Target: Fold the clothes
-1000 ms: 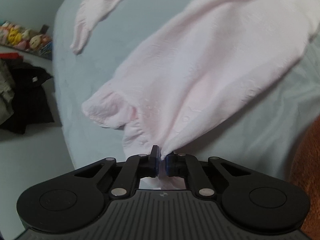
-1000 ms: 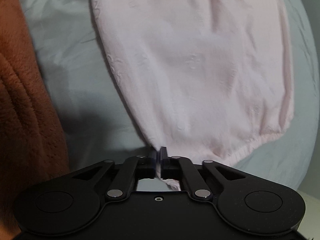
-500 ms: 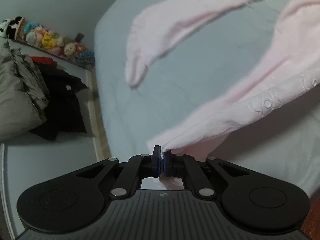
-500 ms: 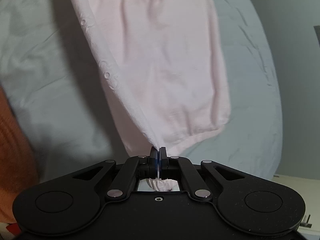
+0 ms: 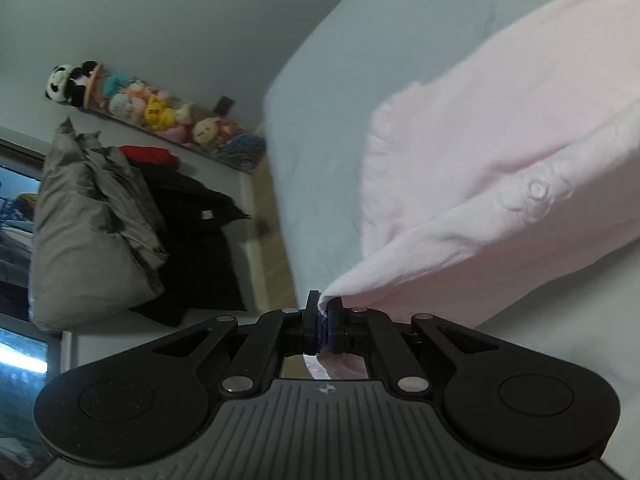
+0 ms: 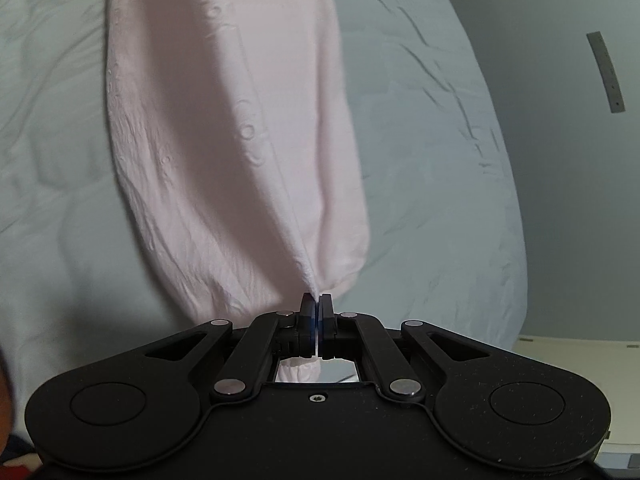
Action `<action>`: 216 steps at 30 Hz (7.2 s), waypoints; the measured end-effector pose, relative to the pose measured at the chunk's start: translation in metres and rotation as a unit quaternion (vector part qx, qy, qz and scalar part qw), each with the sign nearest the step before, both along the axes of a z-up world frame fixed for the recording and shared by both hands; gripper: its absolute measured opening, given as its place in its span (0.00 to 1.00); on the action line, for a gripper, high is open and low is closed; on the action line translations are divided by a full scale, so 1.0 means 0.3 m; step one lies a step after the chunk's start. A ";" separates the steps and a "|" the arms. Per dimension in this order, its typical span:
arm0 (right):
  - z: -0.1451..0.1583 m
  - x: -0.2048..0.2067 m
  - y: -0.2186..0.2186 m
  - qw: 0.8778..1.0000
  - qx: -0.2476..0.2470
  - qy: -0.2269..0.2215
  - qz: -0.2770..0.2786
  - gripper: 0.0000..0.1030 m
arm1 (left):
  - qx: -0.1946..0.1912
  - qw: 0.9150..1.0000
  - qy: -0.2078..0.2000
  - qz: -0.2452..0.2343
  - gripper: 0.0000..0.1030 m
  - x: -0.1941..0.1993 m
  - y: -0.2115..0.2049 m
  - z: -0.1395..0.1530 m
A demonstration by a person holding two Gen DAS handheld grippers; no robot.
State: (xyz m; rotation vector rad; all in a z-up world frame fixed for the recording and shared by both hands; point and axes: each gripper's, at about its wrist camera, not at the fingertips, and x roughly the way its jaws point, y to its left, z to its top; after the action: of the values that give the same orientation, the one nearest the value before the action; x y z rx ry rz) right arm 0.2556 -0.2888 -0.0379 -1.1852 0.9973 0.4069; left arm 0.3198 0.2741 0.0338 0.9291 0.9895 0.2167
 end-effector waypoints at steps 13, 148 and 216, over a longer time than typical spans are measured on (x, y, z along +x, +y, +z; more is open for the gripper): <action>-0.143 0.410 0.011 0.999 -0.021 0.021 -0.034 0.00 | 0.093 0.996 0.007 0.001 0.02 0.486 -0.097 -0.225; -0.247 0.130 -0.269 0.953 0.145 0.078 -0.254 0.40 | 0.231 0.935 0.185 -0.195 0.46 0.223 -0.043 -0.719; -0.523 0.366 -0.338 0.899 0.224 0.078 -0.368 0.62 | -0.407 0.889 -0.007 0.207 0.07 0.336 -0.055 -0.210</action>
State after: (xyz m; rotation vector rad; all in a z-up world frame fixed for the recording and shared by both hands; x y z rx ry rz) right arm 0.3656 -0.3902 -0.1947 -0.3095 1.3204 0.1067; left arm 0.4206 0.2576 -0.0291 -0.0610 1.1184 0.1395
